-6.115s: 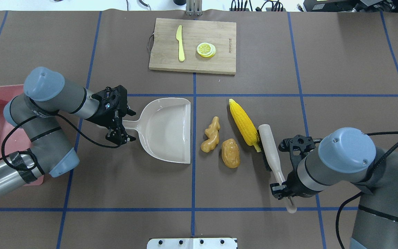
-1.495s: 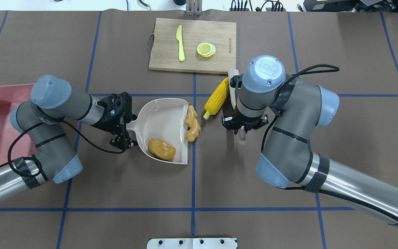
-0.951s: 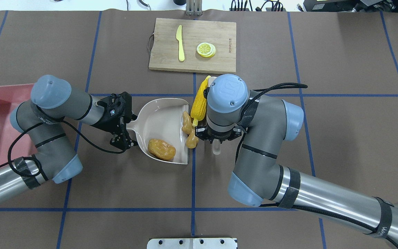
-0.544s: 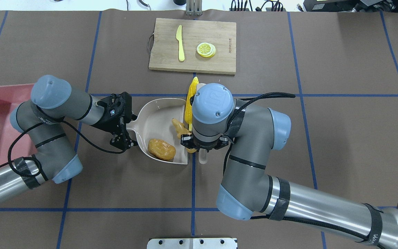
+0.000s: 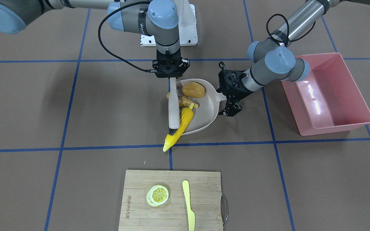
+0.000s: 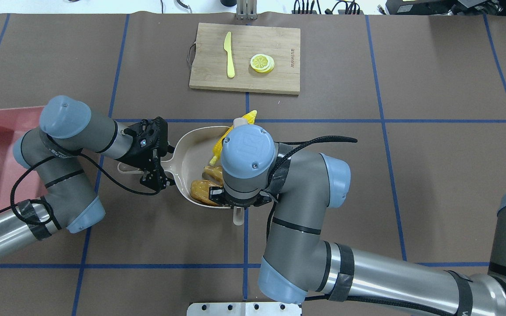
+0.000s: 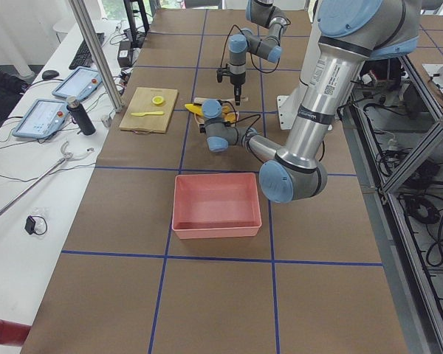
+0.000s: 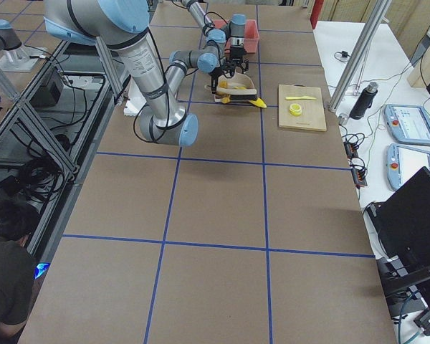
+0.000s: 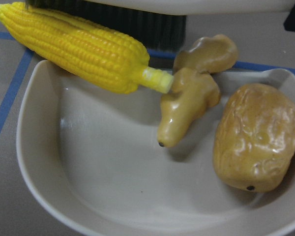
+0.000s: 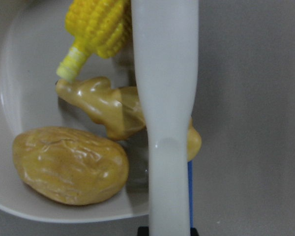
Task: Sweep and dump trash into bin
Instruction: 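Sweep the yellow corn cob into the dustpan with the right gripper's brush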
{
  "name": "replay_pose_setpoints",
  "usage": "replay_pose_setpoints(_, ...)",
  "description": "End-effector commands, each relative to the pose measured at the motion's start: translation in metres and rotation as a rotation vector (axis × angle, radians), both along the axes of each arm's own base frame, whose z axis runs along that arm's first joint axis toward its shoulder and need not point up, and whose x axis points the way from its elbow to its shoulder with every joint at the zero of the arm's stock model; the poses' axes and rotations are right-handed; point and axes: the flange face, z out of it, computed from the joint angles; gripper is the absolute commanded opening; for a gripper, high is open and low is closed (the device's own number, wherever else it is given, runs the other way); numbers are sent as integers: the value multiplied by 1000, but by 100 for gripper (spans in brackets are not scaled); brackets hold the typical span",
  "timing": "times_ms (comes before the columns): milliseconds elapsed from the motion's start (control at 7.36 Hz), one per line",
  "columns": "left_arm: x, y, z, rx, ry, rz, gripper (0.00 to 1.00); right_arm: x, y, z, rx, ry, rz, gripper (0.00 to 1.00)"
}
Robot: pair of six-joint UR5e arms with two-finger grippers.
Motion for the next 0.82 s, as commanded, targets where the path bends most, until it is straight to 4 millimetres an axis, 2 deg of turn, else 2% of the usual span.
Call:
replay_pose_setpoints(0, 1, 1, 0, 0, 0, 2, 97, -5, 13, -21, -26, -28, 11, 0)
replay_pose_setpoints(272, 1, 1, 0, 0, 0, 2, 97, -5, 19, -46, -58, -61, 31, 0)
replay_pose_setpoints(544, 1, 1, 0, 0, 0, 2, 97, 1, 25, -57, -66, -80, 23, 0)
replay_pose_setpoints(679, 0, 0, 0, 0, 0, 1, 96, 17, 32, -62, -83, -73, 5, 0)
